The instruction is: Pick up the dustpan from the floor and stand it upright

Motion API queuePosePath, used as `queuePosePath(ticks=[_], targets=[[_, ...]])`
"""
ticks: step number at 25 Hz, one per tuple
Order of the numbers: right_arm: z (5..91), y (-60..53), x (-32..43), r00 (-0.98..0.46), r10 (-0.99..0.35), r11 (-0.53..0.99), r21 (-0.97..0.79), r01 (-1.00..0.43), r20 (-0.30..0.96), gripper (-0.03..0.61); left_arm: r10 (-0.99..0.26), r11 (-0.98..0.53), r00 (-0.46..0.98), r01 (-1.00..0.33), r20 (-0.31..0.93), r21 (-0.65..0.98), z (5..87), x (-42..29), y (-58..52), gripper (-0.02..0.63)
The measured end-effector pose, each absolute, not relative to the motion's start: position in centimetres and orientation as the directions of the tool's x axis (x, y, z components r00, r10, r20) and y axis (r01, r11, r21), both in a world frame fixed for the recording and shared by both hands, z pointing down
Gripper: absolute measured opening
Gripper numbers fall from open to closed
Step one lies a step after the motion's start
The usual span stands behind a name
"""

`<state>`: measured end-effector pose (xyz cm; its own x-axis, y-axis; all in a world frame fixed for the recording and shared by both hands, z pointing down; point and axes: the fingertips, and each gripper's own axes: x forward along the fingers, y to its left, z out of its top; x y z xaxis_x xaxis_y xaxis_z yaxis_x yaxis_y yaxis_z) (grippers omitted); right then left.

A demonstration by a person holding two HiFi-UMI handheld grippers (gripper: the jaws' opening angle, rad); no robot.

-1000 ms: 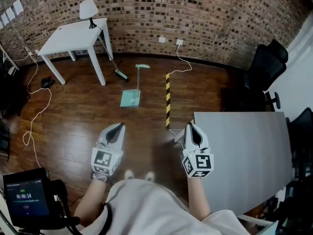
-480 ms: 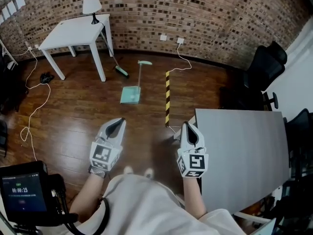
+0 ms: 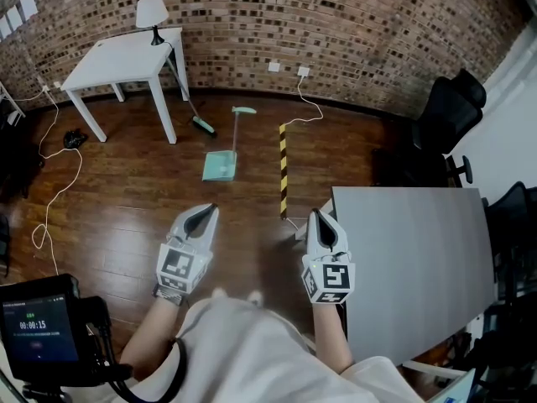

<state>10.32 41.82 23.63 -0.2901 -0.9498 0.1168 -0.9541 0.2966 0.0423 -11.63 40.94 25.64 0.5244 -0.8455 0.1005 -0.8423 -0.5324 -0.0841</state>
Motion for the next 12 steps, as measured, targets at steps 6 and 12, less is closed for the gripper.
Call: queuePosePath(ticks=[6,12], targets=[[23.83,41.58,10.14,-0.293,-0.948,0.3,0.045,-0.953,0.122,0.012,-0.843,-0.536,0.527,-0.84,0.107,-0.084,25.75,-11.65,40.7,0.0],[24.03,41.12,9.89,-0.3,-0.946,0.307,0.043,-0.951,0.121,0.012,-0.84,-0.54,0.531,-0.837,0.109,-0.089,25.99,-11.57,40.37,0.0]])
